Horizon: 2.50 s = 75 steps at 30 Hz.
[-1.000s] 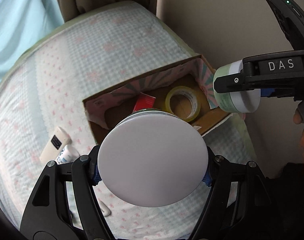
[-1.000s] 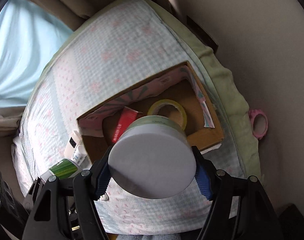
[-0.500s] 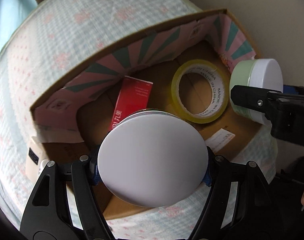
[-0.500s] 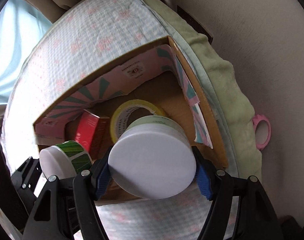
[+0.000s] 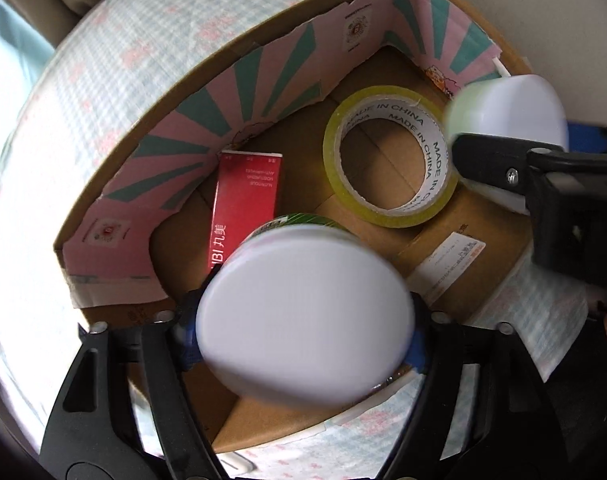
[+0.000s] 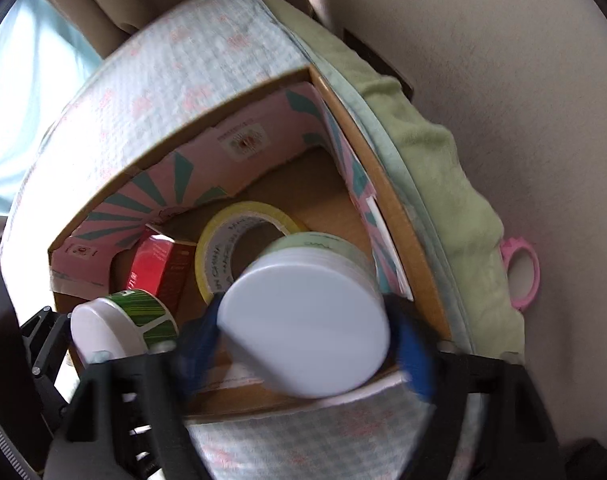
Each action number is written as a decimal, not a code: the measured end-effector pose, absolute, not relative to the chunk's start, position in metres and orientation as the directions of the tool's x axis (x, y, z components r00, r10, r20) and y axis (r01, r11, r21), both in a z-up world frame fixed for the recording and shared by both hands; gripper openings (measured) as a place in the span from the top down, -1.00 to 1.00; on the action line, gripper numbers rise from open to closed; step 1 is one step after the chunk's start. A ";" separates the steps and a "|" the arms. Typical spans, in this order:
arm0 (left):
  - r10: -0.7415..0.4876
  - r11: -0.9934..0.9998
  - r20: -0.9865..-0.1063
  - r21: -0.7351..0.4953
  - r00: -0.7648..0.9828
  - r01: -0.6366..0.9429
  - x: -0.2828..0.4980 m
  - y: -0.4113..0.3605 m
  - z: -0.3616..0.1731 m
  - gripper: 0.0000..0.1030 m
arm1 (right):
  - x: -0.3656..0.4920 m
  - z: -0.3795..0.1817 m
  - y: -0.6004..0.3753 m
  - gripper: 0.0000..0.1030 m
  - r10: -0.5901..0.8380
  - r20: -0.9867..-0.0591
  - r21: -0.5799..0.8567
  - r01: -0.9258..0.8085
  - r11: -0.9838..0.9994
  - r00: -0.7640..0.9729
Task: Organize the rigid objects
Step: 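Open the left tool releasing its jar while the right tool releases the green jar, then move both tools back toward the small white cap and pill bottle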
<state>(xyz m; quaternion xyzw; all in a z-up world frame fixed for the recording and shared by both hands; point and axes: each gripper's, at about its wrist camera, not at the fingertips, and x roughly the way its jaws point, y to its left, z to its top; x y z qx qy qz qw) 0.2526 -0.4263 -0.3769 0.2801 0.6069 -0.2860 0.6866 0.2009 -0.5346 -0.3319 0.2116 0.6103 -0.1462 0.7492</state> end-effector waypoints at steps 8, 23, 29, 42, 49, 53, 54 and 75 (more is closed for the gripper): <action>-0.086 0.685 -0.989 0.028 0.119 0.728 0.248 -0.431 -0.353 -1.00 | 0.189 -0.323 -0.540 -1.00 0.025 -0.968 0.159 0.534 0.830 0.249; -0.099 0.720 -0.986 0.023 0.136 0.693 0.232 -0.405 -0.321 -1.00 | 0.182 -0.300 -0.533 -0.99 -0.009 -0.972 0.122 0.531 0.839 0.236; -0.109 0.726 -0.978 0.044 0.178 0.686 0.222 -0.392 -0.294 -1.00 | 0.175 -0.272 -0.525 -0.99 -0.021 -0.959 0.138 0.532 0.835 0.282; -0.129 0.825 -0.955 0.045 0.266 0.563 0.208 -0.317 -0.217 -1.00 | 0.166 -0.201 -0.496 -1.00 -0.019 -0.929 0.168 0.463 0.870 0.371; -0.117 0.886 -0.941 0.045 0.316 0.462 0.193 -0.247 -0.181 -1.00 | 0.163 -0.163 -0.449 -1.00 -0.009 -0.907 0.155 0.353 0.923 0.421; -0.102 0.918 -0.936 0.042 0.336 0.395 0.184 -0.195 -0.168 -1.00 | 0.166 -0.151 -0.413 -1.00 0.031 -0.911 0.163 0.291 0.943 0.410; -0.090 0.924 -0.936 0.049 0.340 0.379 0.181 -0.182 -0.165 -1.00 | 0.167 -0.149 -0.404 -1.00 0.040 -0.913 0.163 0.274 0.948 0.405; 0.085 0.976 -0.970 0.036 0.226 -0.213 0.127 0.027 -0.247 -1.00 | 0.255 -0.219 -0.202 -1.00 0.269 -0.944 0.150 -0.481 0.864 0.189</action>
